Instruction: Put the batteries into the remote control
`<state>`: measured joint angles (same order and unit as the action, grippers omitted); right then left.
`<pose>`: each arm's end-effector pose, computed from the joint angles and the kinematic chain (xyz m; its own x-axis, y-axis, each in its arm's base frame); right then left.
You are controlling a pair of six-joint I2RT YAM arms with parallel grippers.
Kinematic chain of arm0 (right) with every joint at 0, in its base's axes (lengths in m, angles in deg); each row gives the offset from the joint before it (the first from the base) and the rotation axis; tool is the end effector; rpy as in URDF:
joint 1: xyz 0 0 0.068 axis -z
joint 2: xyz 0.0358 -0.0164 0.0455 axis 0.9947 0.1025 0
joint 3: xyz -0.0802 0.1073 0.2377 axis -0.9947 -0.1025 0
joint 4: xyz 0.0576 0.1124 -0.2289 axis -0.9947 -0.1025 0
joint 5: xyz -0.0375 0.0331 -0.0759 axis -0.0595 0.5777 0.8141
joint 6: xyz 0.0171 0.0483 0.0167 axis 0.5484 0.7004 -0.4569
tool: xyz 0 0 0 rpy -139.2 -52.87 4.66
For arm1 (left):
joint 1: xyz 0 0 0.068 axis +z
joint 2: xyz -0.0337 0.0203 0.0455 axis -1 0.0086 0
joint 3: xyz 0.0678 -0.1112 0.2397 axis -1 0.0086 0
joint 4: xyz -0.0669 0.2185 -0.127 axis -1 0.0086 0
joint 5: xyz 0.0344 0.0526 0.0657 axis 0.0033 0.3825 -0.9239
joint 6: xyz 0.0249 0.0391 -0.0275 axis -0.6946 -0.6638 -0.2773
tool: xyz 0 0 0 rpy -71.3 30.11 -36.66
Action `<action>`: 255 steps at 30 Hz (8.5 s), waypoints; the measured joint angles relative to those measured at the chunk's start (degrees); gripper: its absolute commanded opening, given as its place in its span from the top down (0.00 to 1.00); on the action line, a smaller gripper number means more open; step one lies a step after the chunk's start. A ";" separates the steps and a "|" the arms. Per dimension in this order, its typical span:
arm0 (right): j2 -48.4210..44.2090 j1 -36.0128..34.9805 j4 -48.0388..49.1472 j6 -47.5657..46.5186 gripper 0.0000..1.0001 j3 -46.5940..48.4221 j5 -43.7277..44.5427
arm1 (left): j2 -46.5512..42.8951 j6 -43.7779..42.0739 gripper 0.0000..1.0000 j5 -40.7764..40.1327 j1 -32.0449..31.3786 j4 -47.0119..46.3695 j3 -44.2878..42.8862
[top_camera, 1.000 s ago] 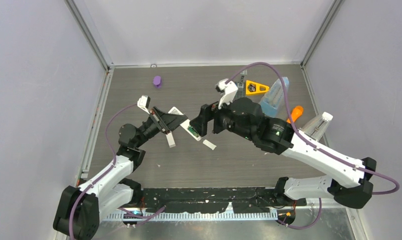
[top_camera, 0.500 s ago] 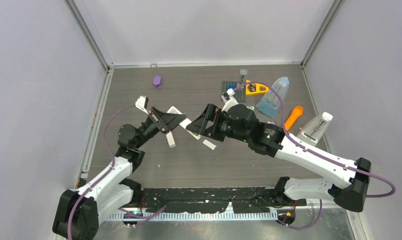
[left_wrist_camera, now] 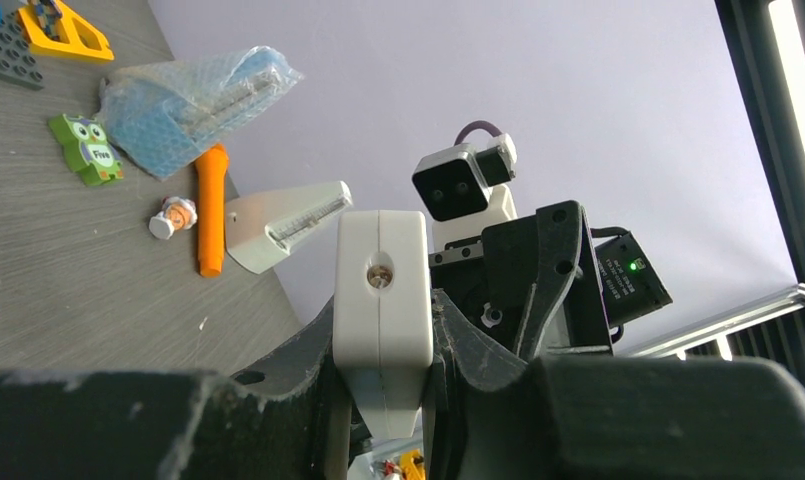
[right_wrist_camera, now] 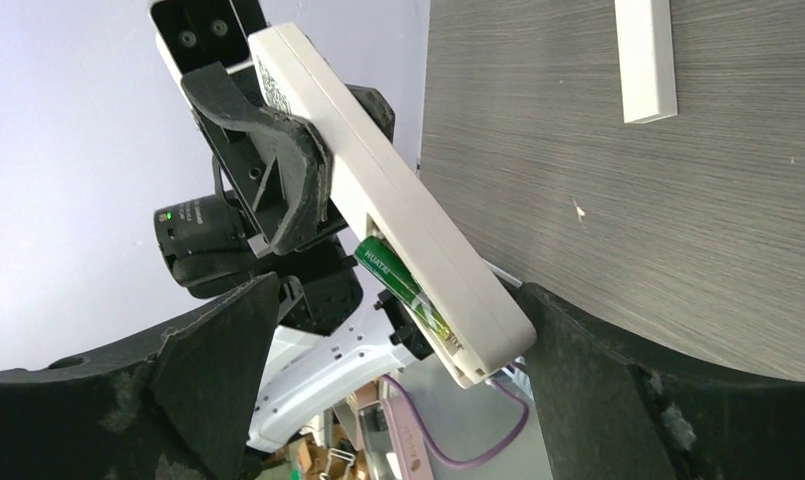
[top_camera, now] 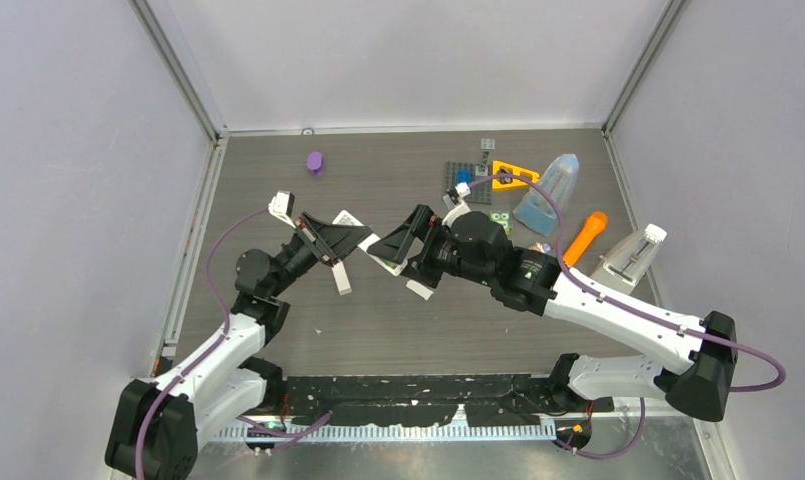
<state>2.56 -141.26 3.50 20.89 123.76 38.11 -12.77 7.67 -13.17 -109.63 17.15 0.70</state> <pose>0.1462 0.2264 0.3469 -0.8541 0.4201 -0.3066 -0.1001 0.4457 0.8896 0.1804 -0.0854 0.2756 -0.7041 -0.6522 -0.2808 0.3812 -0.0136 -0.9244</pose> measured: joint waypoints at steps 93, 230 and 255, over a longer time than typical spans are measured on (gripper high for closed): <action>11.78 12.22 -13.09 -47.17 0.19 -1.62 -2.51 | -12.17 -14.29 1.00 -6.67 9.70 31.58 -1.86; 28.98 -8.57 -40.74 -66.03 0.72 35.91 5.22 | -14.10 -29.62 1.00 8.07 12.81 25.53 1.29; 31.80 -9.92 -43.47 -65.70 0.72 40.46 6.64 | -14.10 -29.53 1.00 8.74 12.81 24.28 1.29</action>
<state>34.36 -151.19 -39.98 -44.81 164.22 44.75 -26.86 -21.86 -4.43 -96.82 41.43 1.99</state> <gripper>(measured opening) 0.354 0.263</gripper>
